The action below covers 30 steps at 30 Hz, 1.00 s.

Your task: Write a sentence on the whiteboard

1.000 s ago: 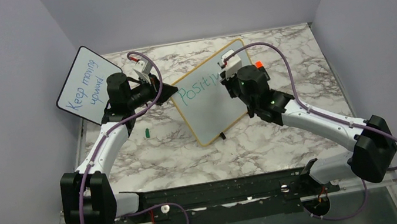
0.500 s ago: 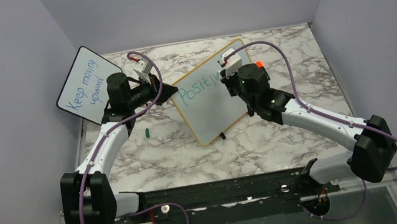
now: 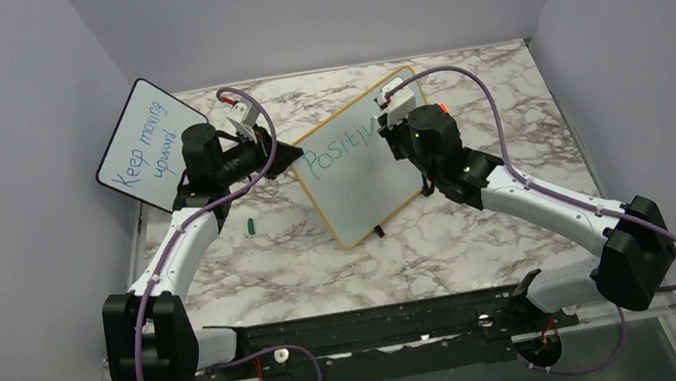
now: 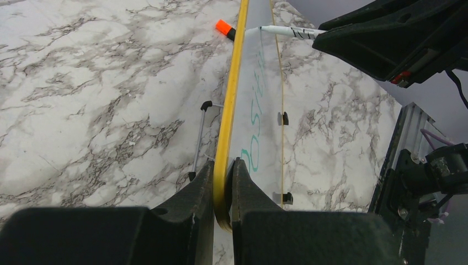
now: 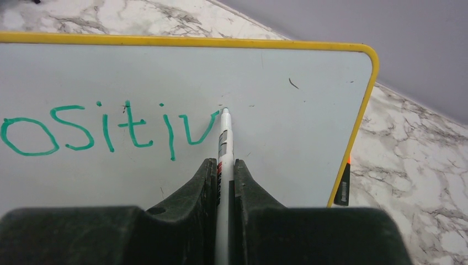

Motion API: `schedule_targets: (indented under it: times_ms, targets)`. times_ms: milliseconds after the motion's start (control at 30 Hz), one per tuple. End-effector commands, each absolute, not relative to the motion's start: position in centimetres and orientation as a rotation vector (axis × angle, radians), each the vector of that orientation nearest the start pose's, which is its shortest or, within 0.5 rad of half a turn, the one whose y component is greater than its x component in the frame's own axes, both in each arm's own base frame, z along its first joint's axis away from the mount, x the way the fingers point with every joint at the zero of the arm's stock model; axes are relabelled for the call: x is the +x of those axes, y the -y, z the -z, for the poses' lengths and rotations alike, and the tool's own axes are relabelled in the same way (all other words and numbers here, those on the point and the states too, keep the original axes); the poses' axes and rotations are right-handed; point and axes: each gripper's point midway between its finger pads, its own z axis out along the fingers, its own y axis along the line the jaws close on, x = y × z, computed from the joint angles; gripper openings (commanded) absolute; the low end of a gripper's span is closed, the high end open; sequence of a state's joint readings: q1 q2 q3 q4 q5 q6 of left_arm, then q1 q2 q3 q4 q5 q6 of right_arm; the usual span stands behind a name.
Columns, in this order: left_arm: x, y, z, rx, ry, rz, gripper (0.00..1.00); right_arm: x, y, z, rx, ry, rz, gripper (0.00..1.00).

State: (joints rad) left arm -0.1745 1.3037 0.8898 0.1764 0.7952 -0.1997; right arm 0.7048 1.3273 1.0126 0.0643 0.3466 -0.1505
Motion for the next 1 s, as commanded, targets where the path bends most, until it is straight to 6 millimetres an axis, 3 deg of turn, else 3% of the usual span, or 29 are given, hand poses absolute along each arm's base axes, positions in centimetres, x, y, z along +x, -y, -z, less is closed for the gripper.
schedule_targets:
  times_ms: [0,500,967]
  targets:
    - [34.1,19.2,-19.9,0.568,-1.889,0.940,0.00,37.4,-23.0,-28.2,-0.475,-1.658,-0.116,0.00]
    - [34.1,19.3,-20.0,0.569,-1.885,0.945,0.00,37.5,-23.3,-27.0,-0.484,-1.696,-0.134,0.00]
    - [34.2,19.2,-19.9,0.563,-1.888,0.941,0.00,36.4,-21.5,-26.7,-0.465,-1.715,-0.100,0.00]
